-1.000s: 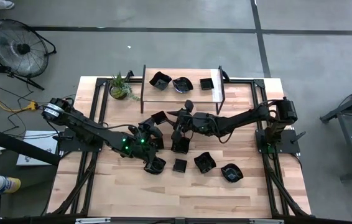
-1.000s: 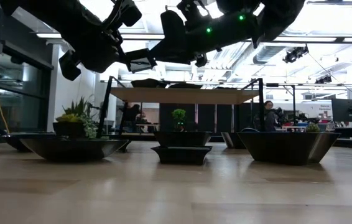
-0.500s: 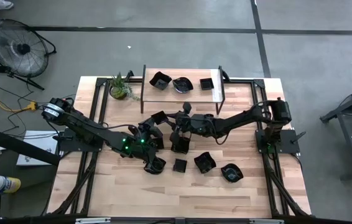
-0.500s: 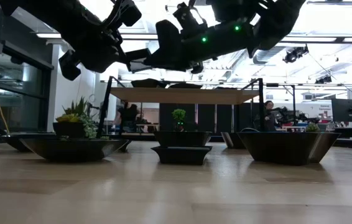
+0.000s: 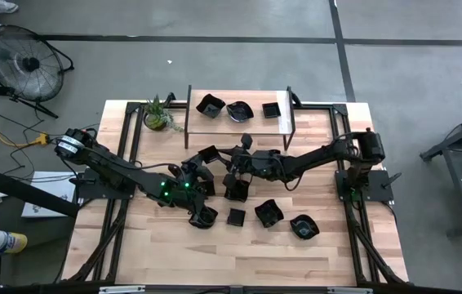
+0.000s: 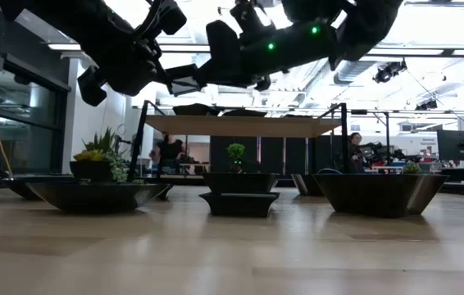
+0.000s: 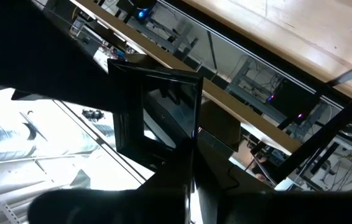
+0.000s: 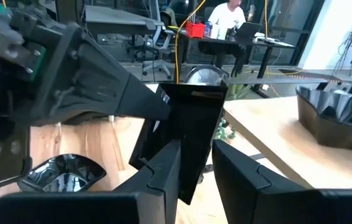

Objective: Pick & Place Mini shaped plates
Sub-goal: Stack the black square plate on top of the black square plate on the shelf

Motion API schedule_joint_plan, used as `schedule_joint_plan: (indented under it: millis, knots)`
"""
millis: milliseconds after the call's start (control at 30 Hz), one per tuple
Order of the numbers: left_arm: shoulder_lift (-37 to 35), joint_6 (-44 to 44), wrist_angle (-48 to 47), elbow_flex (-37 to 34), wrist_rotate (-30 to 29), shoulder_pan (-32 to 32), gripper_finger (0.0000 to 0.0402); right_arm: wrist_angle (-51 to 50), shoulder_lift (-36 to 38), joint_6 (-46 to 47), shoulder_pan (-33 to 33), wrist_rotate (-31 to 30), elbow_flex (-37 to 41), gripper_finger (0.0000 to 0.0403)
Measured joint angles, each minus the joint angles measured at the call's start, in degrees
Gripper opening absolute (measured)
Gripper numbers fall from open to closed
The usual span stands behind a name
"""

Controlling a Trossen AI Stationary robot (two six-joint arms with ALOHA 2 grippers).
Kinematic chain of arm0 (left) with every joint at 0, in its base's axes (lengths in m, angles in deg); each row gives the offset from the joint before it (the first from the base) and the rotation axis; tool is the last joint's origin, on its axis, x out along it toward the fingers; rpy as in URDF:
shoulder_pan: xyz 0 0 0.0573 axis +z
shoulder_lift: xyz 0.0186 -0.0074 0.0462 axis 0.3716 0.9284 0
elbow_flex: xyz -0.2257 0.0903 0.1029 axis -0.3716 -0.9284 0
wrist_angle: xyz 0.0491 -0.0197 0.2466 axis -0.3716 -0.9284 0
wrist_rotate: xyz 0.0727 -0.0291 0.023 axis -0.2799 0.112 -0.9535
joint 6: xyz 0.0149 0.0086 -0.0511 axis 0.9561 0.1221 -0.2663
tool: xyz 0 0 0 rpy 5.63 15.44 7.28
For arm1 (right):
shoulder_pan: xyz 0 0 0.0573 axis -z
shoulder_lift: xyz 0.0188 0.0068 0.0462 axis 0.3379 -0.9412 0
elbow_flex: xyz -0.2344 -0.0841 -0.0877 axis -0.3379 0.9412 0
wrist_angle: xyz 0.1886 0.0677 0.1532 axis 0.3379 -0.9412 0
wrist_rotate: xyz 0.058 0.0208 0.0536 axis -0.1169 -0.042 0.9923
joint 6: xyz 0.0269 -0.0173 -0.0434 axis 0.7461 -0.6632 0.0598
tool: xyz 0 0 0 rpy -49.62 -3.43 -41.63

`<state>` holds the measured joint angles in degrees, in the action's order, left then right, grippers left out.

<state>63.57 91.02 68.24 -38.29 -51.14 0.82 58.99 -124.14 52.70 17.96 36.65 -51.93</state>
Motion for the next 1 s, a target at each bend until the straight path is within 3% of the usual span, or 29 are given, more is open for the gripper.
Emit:
schedule_joint_plan:
  millis: [400,1000]
  knots:
    - [0.00,-0.17,-0.02,0.00,0.14,0.00,0.0000,-3.98,1.33,0.58,-0.13,-1.93,0.00,0.0087]
    - [0.00,-0.13,-0.04,0.00,0.34,0.00,0.0000,-4.31,1.33,1.75,1.12,2.22,0.00,0.0086]
